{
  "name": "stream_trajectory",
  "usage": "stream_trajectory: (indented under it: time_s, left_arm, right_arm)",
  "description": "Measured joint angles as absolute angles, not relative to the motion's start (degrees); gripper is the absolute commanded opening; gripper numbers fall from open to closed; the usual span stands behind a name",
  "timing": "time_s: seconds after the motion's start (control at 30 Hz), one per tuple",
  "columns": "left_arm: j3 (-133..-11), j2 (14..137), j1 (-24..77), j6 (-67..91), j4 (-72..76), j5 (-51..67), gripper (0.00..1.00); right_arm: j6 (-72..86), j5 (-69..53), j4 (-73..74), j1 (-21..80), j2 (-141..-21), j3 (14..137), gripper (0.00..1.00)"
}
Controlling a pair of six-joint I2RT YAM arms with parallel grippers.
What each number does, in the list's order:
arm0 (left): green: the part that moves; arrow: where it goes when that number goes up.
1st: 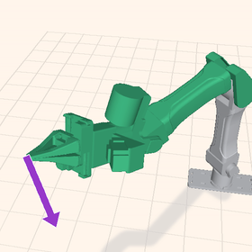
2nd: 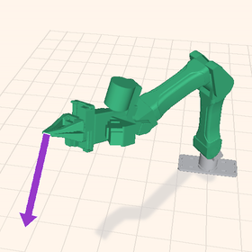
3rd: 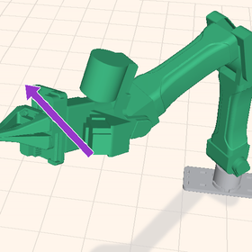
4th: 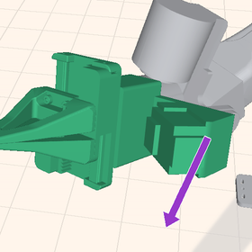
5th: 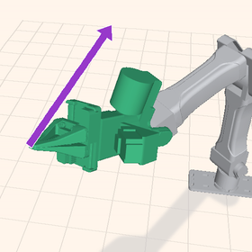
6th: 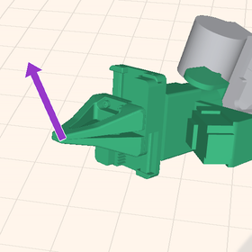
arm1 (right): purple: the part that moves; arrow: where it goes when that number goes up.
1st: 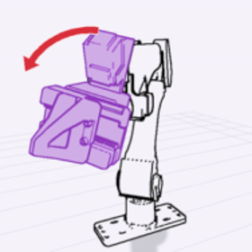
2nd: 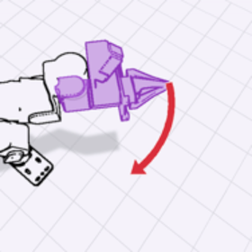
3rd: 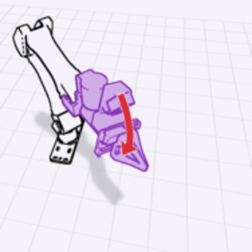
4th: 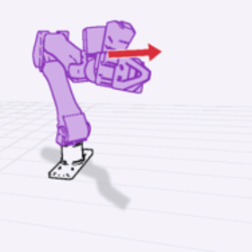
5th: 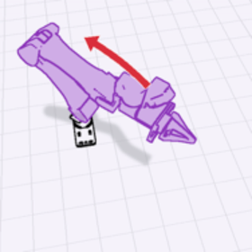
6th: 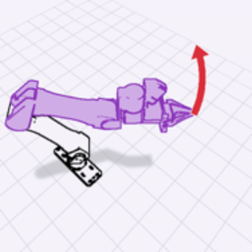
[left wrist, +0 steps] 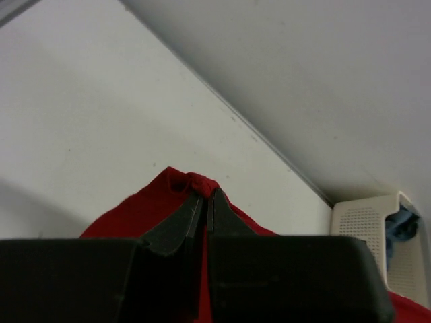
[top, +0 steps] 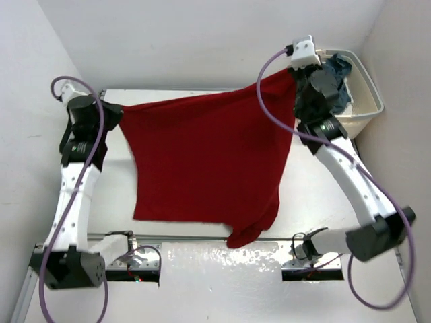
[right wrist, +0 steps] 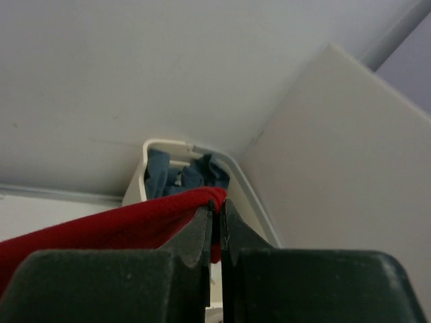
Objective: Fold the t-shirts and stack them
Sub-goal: Flatten out the tshirt
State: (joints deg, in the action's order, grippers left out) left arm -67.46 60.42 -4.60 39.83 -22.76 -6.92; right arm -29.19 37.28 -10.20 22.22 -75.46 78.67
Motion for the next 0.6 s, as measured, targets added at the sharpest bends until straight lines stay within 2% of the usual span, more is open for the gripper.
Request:
stream_trajectory:
  time_s: [0.1, 0.37, 0.5, 0.6]
  left_arm:
    - [-67.13, 64.86, -4.60, 39.27, -20.29, -7.22, 0.00]
    - [-67.92, 81.03, -4.60, 37.15, -7.97, -7.53, 0.00]
    - [-75.02, 95.66, -4.60, 36.03, -4.64, -5.96, 0.00]
    - [-84.79, 108.09, -4.60, 35.75, -3.66, -4.56, 0.00]
  right_arm:
    - [-25.74, 35.38, -10.13, 18.31, -80.16, 78.89, 0.00]
    - [-19.27, 30.87, -11.53, 15.97, -95.35, 81.78, 0.00]
    - [-17.28, 28.69, -12.82, 14.26, -105.10, 85.80, 0.00]
    - [-16.45, 28.14, -13.37, 13.56, -114.24, 93.21, 0.00]
